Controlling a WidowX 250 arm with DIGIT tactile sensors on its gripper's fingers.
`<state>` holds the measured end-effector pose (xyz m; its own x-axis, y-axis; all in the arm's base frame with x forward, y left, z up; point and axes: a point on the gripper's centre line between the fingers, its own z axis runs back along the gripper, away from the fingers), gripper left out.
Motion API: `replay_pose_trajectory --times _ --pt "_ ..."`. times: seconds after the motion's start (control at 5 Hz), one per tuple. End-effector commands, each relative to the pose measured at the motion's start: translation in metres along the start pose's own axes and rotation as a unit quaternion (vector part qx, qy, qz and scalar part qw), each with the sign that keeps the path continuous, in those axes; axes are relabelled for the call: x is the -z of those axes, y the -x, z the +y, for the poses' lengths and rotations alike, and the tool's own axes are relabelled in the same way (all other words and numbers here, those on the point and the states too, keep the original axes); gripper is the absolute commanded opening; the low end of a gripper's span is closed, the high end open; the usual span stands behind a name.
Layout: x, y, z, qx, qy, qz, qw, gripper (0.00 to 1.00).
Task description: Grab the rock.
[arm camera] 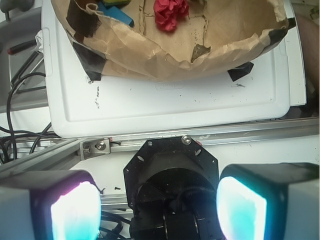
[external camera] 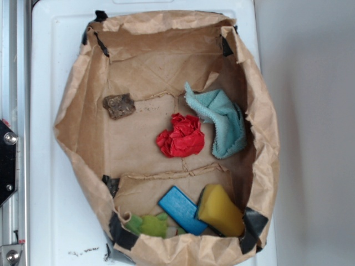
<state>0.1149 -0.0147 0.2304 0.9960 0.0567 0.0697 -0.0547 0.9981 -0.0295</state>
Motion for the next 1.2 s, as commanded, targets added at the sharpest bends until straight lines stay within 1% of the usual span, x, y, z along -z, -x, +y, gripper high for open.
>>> replay_pose_trajectory --times 0.0,0.2,0.4,0.6,0.8,1.0 --pt "0.015 -0.051 0.006 -0.016 0.000 0.002 1.000 1.00" --pt "0.019 -0.068 0.009 0.012 0.018 -0.004 1.000 1.00" --pt "0.028 -0.087 0.027 0.023 0.055 0.003 0.998 1.00" --pt "0.032 -0.104 0.038 0.049 0.071 -0.033 0.996 1.00" --pt "0.037 -0.115 0.041 0.069 0.065 -0.063 0.994 1.00" --pt "0.045 -0.118 0.036 0.108 0.050 -0.105 0.987 1.00"
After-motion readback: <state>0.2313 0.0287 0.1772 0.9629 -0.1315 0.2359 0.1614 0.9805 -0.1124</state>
